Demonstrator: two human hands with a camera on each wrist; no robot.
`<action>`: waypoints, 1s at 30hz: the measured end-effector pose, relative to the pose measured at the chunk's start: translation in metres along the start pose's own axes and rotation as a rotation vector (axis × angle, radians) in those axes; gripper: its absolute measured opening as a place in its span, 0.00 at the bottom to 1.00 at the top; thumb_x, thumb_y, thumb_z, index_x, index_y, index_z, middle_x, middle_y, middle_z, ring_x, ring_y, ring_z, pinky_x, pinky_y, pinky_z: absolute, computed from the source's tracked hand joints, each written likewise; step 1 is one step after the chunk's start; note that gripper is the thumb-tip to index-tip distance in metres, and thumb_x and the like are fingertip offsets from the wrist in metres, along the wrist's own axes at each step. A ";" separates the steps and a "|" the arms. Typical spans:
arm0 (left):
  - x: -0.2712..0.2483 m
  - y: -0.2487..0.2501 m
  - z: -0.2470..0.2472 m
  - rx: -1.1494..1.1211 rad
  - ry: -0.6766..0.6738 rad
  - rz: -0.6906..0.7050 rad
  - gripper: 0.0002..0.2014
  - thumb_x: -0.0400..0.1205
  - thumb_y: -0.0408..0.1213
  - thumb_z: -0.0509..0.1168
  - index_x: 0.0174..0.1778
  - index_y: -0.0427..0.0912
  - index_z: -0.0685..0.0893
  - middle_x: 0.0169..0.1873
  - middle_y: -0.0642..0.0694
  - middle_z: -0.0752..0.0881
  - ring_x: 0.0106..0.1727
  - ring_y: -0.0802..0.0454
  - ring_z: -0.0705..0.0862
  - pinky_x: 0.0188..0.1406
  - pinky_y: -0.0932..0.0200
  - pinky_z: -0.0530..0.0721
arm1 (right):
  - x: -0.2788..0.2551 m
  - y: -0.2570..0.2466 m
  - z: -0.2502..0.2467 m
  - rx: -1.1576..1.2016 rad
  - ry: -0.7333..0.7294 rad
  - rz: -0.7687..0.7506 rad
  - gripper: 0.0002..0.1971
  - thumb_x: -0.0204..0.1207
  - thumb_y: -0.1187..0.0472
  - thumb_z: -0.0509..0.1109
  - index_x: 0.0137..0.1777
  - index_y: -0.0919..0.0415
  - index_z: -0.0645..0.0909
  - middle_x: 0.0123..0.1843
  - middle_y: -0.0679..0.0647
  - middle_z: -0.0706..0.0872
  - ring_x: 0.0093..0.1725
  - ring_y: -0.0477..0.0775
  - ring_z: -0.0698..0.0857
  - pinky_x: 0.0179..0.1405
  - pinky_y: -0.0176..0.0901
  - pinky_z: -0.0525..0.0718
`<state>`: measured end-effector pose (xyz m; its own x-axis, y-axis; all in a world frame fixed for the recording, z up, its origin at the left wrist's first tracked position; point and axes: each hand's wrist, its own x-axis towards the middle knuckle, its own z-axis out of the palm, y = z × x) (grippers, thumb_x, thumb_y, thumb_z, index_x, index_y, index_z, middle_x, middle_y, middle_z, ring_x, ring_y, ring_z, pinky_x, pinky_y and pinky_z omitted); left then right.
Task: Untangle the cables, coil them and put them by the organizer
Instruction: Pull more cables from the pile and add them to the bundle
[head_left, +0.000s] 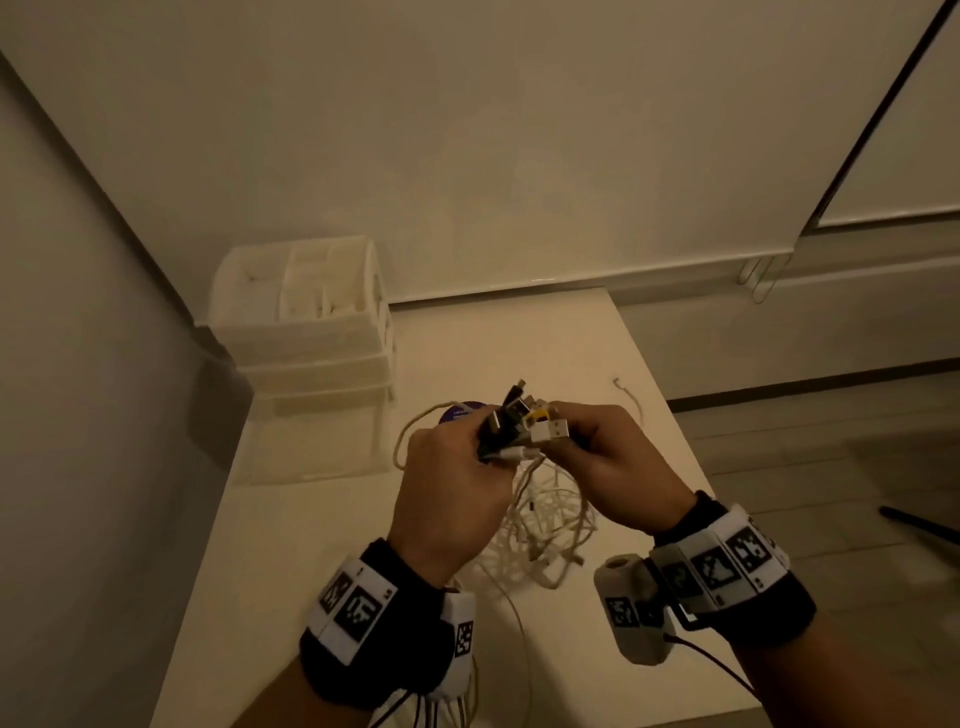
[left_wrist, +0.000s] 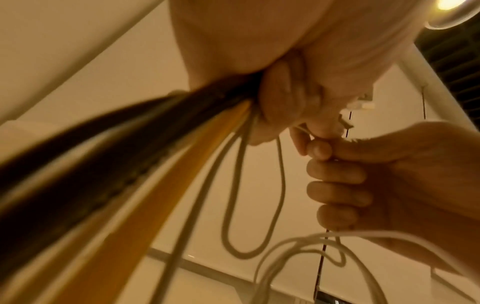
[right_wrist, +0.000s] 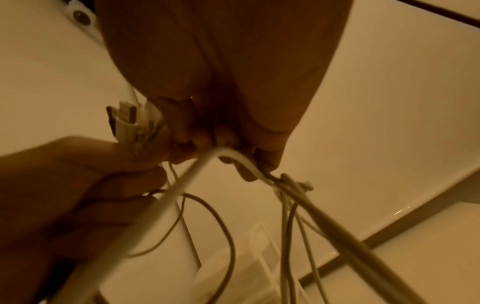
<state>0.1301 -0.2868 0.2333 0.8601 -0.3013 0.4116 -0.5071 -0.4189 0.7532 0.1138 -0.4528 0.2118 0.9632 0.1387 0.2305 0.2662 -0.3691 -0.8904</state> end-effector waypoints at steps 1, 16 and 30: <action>0.002 -0.002 0.002 0.020 0.024 0.021 0.10 0.73 0.24 0.72 0.39 0.45 0.90 0.25 0.61 0.81 0.31 0.63 0.80 0.28 0.75 0.72 | -0.001 -0.002 -0.002 0.037 0.003 0.026 0.12 0.82 0.58 0.62 0.42 0.59 0.85 0.32 0.55 0.83 0.32 0.57 0.79 0.34 0.54 0.77; 0.015 0.000 -0.059 -0.137 0.538 -0.060 0.15 0.76 0.29 0.73 0.52 0.54 0.84 0.44 0.64 0.84 0.45 0.80 0.83 0.50 0.79 0.77 | -0.030 0.101 0.033 -0.174 0.023 0.228 0.12 0.86 0.62 0.57 0.42 0.51 0.77 0.30 0.46 0.80 0.30 0.43 0.76 0.35 0.38 0.75; -0.001 -0.029 -0.061 -0.056 0.439 -0.166 0.16 0.79 0.33 0.72 0.62 0.46 0.85 0.49 0.65 0.86 0.51 0.73 0.84 0.50 0.83 0.73 | 0.002 0.068 0.008 -0.228 -0.088 0.190 0.15 0.87 0.61 0.56 0.40 0.54 0.80 0.35 0.48 0.88 0.40 0.46 0.87 0.52 0.52 0.84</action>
<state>0.1473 -0.2226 0.2425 0.8772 0.1617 0.4520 -0.3672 -0.3803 0.8488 0.1333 -0.4704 0.1482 0.9921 0.1231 0.0240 0.0927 -0.5911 -0.8013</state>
